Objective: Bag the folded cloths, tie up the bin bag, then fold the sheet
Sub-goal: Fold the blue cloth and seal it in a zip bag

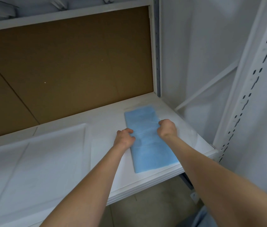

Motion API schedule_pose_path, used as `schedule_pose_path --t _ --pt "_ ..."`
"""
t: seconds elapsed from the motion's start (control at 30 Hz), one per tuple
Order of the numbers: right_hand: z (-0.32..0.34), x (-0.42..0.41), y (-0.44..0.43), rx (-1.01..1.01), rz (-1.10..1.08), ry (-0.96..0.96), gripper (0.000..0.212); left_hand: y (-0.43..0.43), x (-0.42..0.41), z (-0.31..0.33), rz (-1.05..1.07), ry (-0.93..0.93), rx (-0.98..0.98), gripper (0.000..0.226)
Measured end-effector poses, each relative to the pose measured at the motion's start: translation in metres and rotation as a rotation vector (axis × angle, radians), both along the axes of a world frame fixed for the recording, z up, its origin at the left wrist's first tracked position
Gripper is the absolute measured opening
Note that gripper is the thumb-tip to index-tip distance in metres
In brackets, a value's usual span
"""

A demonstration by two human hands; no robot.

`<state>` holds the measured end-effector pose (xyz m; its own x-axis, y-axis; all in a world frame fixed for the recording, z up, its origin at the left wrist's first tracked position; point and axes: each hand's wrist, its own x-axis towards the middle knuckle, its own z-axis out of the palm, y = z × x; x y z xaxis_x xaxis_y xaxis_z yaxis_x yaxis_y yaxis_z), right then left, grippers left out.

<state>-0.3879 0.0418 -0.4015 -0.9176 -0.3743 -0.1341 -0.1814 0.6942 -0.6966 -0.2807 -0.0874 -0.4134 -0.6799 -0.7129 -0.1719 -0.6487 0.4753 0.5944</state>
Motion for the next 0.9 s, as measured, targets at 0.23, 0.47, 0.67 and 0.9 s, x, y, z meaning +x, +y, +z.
schedule_pose_path --t 0.23,0.47,0.67,0.9 --pt "-0.004 -0.003 0.004 -0.019 0.046 -0.026 0.037 0.003 0.002 0.005 0.065 0.0 0.084 0.042" --pt "-0.009 -0.005 0.003 -0.054 0.054 0.012 0.05 0.006 0.004 0.002 0.124 0.026 0.208 0.017" --pt "-0.005 -0.004 0.005 0.094 0.059 0.13 0.047 -0.001 0.003 -0.001 0.202 0.068 0.318 0.018" --pt "0.0 0.003 -0.003 0.154 0.104 0.153 0.035 -0.012 0.019 0.014 0.297 0.193 0.388 0.008"
